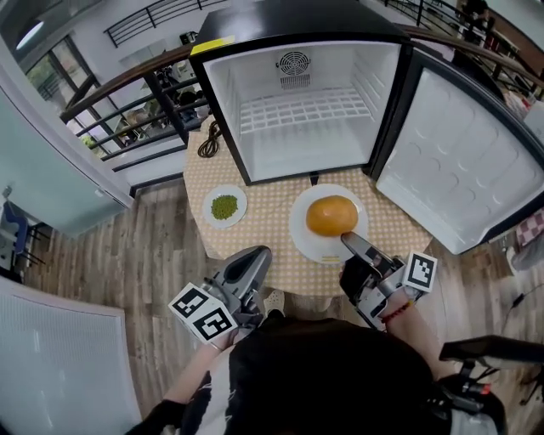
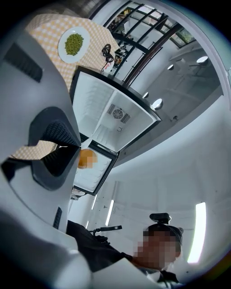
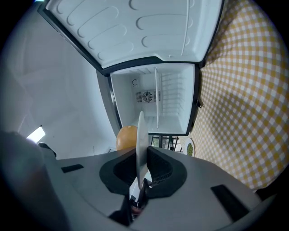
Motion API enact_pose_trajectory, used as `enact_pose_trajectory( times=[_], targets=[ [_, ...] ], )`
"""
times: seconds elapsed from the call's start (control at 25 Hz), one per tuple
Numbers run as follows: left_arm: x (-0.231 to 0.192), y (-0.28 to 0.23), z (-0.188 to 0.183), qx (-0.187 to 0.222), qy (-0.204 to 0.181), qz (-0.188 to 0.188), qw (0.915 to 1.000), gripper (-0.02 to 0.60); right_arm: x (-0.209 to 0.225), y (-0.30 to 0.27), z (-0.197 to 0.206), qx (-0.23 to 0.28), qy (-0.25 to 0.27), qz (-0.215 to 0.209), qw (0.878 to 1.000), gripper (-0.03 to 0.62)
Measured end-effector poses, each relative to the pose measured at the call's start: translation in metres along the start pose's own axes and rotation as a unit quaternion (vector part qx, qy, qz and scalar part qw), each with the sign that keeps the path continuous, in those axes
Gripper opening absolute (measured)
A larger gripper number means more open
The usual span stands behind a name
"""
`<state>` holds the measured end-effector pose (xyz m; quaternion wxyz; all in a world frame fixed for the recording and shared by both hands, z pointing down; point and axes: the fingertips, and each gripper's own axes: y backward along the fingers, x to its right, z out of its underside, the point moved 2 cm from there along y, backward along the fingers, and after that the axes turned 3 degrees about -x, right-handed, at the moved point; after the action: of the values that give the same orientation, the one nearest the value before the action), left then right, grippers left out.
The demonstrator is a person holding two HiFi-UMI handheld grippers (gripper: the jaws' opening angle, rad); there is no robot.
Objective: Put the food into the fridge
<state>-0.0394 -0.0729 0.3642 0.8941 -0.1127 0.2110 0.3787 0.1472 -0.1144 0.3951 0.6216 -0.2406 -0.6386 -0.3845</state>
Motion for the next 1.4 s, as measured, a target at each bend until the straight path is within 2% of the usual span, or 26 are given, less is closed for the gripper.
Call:
enact_pose_trajectory(
  times=[0.44, 0.76, 1.0, 1.16, 1.4],
  targets=[
    [-0.062, -0.03, -0.047, -0.023, -0.015, 0.03, 0.9992, 0.012, 0.006, -0.071, -0.036, 0.029, 0.001, 0.001, 1.0, 0.035],
    [-0.101, -0.045, -0.069, -0.053, -0.059, 0.057, 0.9952, 0.012, 0.019, -0.113, -0.062, 0.057, -0.018, -0.012, 0.998, 0.035],
    [-0.111, -0.061, -0.077, -0.083, -0.082, 0.153, 0.9813, 0.012, 0.024, -0.136, -0.079, 0.084, -0.023, -0.015, 0.996, 0.035],
    [-0.123, -0.076, -0.075, -0.125, -0.121, 0.188, 0.9667, 0.012, 0.026, -0.148, -0.094, 0.091, -0.039, -0.03, 0.995, 0.035],
    [-0.141, -0.091, -0.065, -0.155, -0.097, 0.226, 0.9567, 0.012, 0.035, -0.147, -0.105, 0.122, -0.021, -0.031, 0.992, 0.035]
  ],
)
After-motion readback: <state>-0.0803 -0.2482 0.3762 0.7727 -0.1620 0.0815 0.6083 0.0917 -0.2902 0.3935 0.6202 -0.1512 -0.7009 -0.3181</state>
